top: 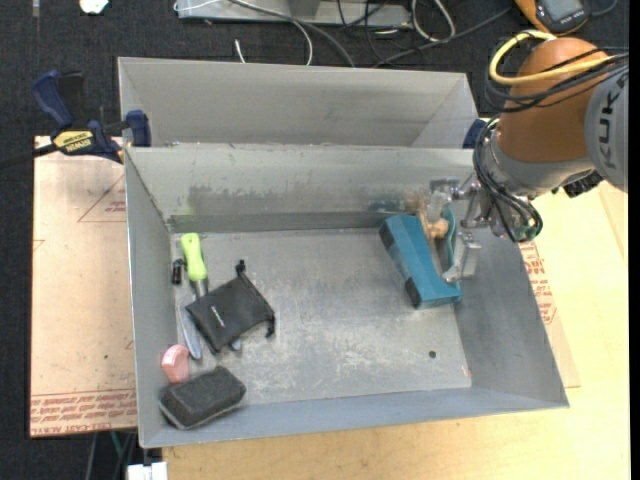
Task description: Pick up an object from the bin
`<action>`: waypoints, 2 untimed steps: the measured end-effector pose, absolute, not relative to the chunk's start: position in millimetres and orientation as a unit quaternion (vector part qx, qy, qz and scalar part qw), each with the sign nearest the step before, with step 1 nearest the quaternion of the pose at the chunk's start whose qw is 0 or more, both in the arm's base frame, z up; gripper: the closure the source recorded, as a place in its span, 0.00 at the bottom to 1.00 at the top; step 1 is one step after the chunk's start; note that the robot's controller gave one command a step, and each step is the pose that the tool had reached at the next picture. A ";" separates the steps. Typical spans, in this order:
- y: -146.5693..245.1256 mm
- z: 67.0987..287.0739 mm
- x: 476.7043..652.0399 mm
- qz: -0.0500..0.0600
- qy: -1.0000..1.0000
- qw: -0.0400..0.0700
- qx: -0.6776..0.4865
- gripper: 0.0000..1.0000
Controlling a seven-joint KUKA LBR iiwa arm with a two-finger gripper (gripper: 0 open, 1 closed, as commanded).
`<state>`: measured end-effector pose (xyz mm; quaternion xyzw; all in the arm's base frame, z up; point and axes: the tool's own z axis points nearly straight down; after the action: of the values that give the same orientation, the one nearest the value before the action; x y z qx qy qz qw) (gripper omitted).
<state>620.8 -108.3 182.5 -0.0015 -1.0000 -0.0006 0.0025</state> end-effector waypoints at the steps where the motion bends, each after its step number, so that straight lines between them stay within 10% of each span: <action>1: -108.1 187.0 622.6 0.000 -1.000 -0.001 0.000 0.00; 2: -84.9 173.4 611.3 0.001 -0.998 -0.002 0.067 0.00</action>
Offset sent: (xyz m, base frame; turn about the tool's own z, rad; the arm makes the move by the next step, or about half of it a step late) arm -0.0197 0.0447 -0.0216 -0.2494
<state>611.3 -84.9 173.4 0.0671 -0.9977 0.0008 -0.0025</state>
